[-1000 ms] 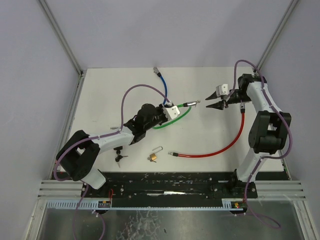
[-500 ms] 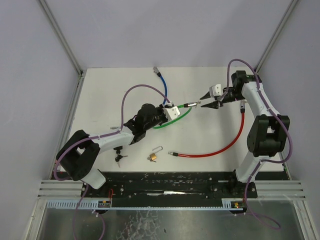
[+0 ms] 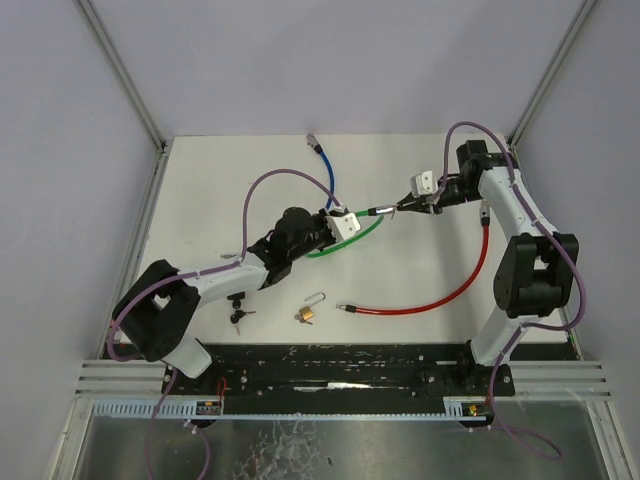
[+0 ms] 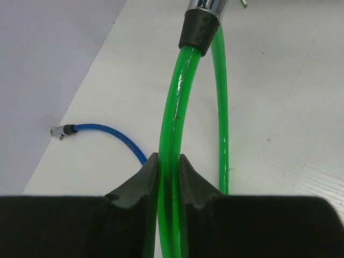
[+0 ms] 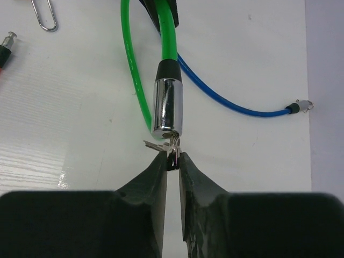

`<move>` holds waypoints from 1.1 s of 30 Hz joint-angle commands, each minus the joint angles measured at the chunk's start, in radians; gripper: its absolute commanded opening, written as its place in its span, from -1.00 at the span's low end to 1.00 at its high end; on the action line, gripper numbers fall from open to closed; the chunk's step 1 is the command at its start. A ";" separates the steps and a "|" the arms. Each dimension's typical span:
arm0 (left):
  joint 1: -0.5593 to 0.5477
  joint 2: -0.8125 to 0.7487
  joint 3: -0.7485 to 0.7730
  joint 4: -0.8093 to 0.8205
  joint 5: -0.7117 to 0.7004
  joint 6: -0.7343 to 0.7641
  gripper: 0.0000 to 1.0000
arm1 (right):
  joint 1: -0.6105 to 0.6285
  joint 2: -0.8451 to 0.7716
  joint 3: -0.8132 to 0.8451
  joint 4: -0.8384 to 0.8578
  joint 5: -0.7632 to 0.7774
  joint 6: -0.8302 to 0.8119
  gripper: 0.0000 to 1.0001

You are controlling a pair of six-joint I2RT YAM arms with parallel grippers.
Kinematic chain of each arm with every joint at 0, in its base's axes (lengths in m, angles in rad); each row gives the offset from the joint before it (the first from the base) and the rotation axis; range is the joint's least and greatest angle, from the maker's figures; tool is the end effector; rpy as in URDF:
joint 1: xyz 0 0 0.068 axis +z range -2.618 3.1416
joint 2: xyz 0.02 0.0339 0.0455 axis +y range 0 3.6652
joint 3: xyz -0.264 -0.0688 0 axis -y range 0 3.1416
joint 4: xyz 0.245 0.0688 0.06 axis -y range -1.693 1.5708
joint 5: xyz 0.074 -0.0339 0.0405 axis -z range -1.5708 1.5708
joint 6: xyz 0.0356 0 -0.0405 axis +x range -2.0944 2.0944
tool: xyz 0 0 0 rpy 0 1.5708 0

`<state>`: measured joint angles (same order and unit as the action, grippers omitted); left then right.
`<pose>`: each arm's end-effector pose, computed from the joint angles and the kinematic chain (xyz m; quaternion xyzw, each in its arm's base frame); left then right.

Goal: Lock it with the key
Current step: Lock the lock.

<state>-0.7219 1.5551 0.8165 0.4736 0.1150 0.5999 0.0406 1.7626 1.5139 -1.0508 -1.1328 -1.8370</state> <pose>0.2547 -0.2297 0.2282 0.5143 0.6046 -0.0825 0.6026 0.3448 0.0463 0.2847 -0.7175 0.4354 0.2420 0.4870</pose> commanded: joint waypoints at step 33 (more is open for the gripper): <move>0.169 0.211 0.254 -0.376 0.439 -0.037 -1.00 | 0.167 -0.474 -0.816 1.435 0.464 -0.016 -1.00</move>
<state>-0.5625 1.7042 1.0500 0.2550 0.4610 0.5766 0.1673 1.3136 0.7696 0.1196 -0.7361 -1.7382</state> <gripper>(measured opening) 0.135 0.070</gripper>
